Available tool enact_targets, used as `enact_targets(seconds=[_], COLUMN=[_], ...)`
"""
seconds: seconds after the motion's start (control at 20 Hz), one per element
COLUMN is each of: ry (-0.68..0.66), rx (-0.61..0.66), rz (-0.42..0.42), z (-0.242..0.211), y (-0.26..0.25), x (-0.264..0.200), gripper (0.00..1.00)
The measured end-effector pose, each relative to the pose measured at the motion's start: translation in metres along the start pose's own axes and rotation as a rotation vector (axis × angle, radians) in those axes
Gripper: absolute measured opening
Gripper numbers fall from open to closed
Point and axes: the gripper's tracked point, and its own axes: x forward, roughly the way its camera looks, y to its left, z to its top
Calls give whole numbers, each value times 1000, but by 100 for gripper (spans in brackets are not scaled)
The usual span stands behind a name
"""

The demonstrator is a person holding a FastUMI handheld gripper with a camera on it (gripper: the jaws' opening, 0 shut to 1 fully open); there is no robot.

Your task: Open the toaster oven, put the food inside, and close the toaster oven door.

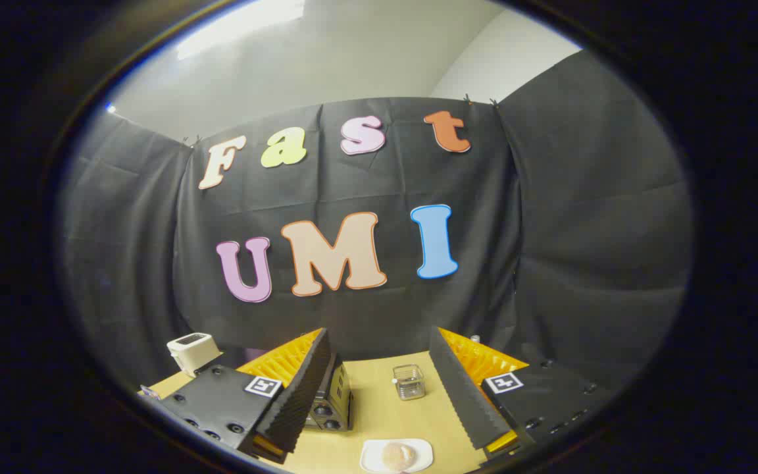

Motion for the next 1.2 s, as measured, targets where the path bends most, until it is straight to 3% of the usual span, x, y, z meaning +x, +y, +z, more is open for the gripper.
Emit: enact_targets(seconds=[0.25, 1.2], ry=[-39, -49], rx=[38, -6], rz=[20, -19], z=[8, 5], y=[-2, -11], x=[-4, -6], gripper=[96, 96])
